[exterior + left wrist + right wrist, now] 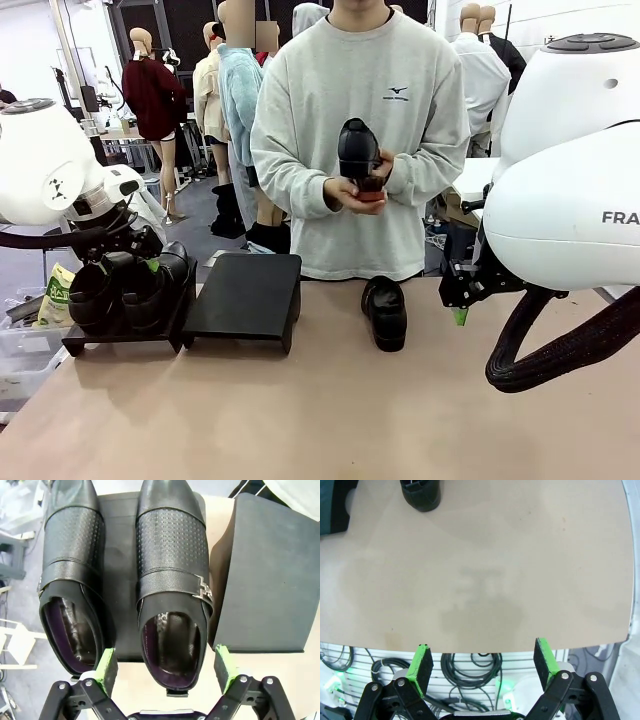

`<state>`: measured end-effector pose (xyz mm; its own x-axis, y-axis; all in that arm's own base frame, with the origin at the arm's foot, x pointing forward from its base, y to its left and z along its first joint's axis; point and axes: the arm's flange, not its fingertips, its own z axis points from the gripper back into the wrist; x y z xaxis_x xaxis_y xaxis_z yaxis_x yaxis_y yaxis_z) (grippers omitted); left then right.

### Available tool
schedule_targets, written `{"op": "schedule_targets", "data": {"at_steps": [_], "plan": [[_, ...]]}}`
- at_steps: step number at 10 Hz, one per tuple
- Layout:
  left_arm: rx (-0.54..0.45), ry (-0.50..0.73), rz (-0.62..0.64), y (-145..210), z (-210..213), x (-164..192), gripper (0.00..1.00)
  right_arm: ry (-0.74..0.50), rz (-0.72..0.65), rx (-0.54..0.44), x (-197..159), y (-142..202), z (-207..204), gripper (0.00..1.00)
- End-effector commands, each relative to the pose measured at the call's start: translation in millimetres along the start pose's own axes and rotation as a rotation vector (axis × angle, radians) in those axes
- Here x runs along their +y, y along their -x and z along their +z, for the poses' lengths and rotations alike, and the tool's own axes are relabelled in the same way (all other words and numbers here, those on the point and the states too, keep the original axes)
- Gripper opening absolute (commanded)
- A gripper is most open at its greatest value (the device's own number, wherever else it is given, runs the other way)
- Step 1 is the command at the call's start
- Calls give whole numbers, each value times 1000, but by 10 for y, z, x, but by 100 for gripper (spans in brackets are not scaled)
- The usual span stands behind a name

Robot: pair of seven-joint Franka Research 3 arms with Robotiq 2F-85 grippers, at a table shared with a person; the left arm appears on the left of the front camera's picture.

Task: Organize the shoes by placing them on the stand.
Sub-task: Pick up one Shoe and place it in the middle of the table.

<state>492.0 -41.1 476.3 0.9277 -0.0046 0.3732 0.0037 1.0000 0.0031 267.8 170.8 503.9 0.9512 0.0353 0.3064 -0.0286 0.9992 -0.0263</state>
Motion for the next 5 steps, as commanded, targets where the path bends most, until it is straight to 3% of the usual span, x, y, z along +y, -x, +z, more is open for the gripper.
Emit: {"op": "schedule_targets", "data": {"at_steps": [1, 5], "plan": [[-8, 1, -5, -11, -6, -1, 100, -29, 5, 3, 6, -5, -42, 100], [-8, 1, -5, -11, -6, -1, 100, -29, 5, 3, 6, -5, -42, 100]]}}
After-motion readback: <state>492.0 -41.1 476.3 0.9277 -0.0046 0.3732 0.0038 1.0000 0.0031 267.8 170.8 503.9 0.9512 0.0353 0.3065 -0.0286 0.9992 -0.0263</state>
